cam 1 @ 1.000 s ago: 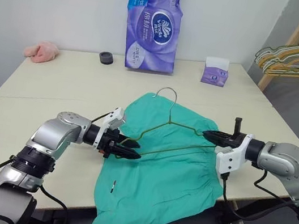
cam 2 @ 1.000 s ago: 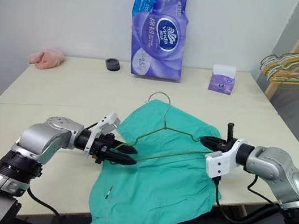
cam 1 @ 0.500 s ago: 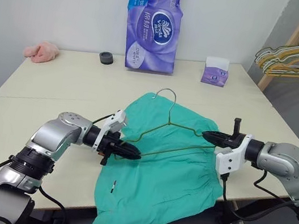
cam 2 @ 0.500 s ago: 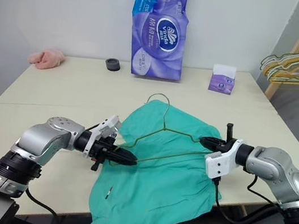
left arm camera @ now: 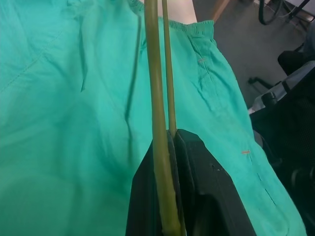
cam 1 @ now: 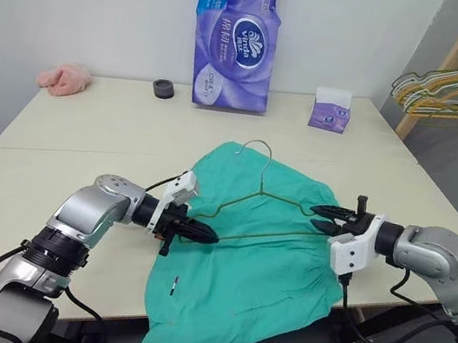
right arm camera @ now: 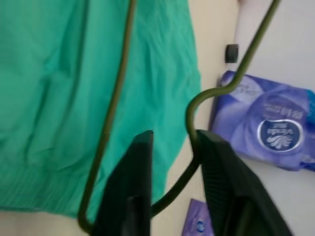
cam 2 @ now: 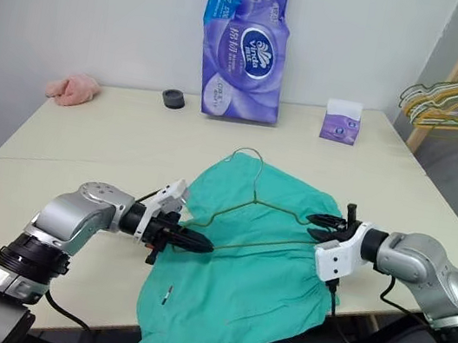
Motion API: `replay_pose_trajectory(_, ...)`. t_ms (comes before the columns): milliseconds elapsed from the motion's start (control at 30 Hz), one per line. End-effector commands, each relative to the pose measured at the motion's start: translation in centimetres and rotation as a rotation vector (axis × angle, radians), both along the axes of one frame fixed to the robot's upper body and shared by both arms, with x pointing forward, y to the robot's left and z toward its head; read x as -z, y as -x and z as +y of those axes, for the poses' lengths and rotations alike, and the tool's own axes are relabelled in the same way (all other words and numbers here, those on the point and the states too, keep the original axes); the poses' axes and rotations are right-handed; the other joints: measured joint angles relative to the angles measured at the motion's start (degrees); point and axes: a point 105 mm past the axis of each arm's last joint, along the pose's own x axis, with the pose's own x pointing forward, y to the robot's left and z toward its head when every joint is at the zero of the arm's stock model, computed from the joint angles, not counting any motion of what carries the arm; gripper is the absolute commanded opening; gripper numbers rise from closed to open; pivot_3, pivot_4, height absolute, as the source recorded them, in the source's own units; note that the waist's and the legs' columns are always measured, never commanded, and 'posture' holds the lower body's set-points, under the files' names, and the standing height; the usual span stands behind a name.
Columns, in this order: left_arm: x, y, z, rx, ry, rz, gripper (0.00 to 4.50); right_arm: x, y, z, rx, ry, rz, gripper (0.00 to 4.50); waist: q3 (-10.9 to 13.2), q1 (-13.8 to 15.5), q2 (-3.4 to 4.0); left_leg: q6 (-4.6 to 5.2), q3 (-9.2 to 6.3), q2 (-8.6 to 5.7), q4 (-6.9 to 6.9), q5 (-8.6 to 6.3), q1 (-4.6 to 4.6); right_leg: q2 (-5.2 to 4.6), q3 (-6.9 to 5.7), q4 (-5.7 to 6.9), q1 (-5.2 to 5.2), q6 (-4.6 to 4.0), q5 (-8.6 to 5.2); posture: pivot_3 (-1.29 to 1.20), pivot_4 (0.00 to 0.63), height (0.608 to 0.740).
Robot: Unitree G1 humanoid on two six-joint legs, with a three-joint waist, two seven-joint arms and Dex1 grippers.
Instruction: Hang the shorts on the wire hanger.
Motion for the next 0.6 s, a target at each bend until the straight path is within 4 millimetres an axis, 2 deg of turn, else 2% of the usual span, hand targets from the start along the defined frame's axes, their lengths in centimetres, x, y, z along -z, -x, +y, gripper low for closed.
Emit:
replay_pose_trajectory(33, -1.1, -1.3, -0.3, -0.006, -0.007, -0.142, 0.0, -0.9, 0.4, -1.0, 0.06, 0.011, 0.051, 2.79, 0.0, 0.01, -0.01, 0.0, -0.01, 0.0, 0.0, 0.0, 0.0, 0.0, -0.01, 0.0, 0.0, 0.0, 0.0, -0.13, 0.028, 0.74)
replay_pose_trajectory(100, -1.1, -1.4, -0.3, 0.002, -0.02, -0.174, 0.0, -0.7, 0.8, -1.3, 0.086, 0.009, 0.101, 2.79, 0.0, 0.05, -0.01, 0.0, -0.01, 0.01, 0.01, 0.0, 0.0, 0.0, -0.01, 0.0, 0.01, 0.0, 0.0, -0.13, 0.032, 0.74)
replay_pose_trajectory(167, -1.3, -2.2, -0.4, -0.004, -0.054, -0.276, 0.0, -1.0, 1.8, -2.1, 0.179, -0.081, 0.245, 2.79, 0.0, 0.14, -0.01, 0.0, -0.02, 0.03, 0.0, 0.0, -0.01, 0.0, -0.03, 0.0, 0.01, 0.0, 0.0, -0.13, 0.033, 0.74)
replay_pose_trajectory(233, -1.5, -2.6, -0.7, 0.024, -0.09, -0.376, 0.0, -1.8, 2.7, -2.2, 0.3, -0.255, 0.416, 2.79, 0.0, 0.38, -0.02, 0.0, -0.04, 0.03, 0.0, 0.0, -0.02, -0.01, -0.04, -0.02, 0.01, 0.0, 0.0, -0.13, 0.036, 0.74)
replay_pose_trajectory(300, -1.8, -2.4, -1.1, 0.056, -0.09, -0.414, 0.0, -2.3, 3.1, -2.0, 0.373, -0.353, 0.515, 2.79, 0.0, 0.38, -0.01, 0.0, -0.04, 0.04, 0.01, 0.0, -0.03, -0.02, -0.02, -0.03, 0.01, 0.01, 0.01, -0.14, 0.035, 0.74)
replay_pose_trajectory(533, -2.5, -1.4, -2.4, 0.157, -0.098, -0.481, 0.0, -2.0, 3.9, -1.3, 0.505, -0.376, 0.68, 2.79, 0.0, 0.35, 0.01, 0.01, -0.05, 0.08, 0.02, -0.01, -0.02, -0.02, -0.09, -0.02, 0.01, 0.33, -0.1, -0.14, 0.035, 0.74)
replay_pose_trajectory(600, -2.6, -1.3, -2.5, 0.167, -0.1, -0.486, 0.0, -2.1, 3.5, -1.1, 0.524, -0.378, 0.672, 2.79, 0.0, 0.28, 0.0, 0.01, -0.05, 0.08, 0.02, -0.01, -0.02, -0.03, -0.08, -0.02, 0.01, 0.36, -0.1, -0.14, 0.035, 0.74)
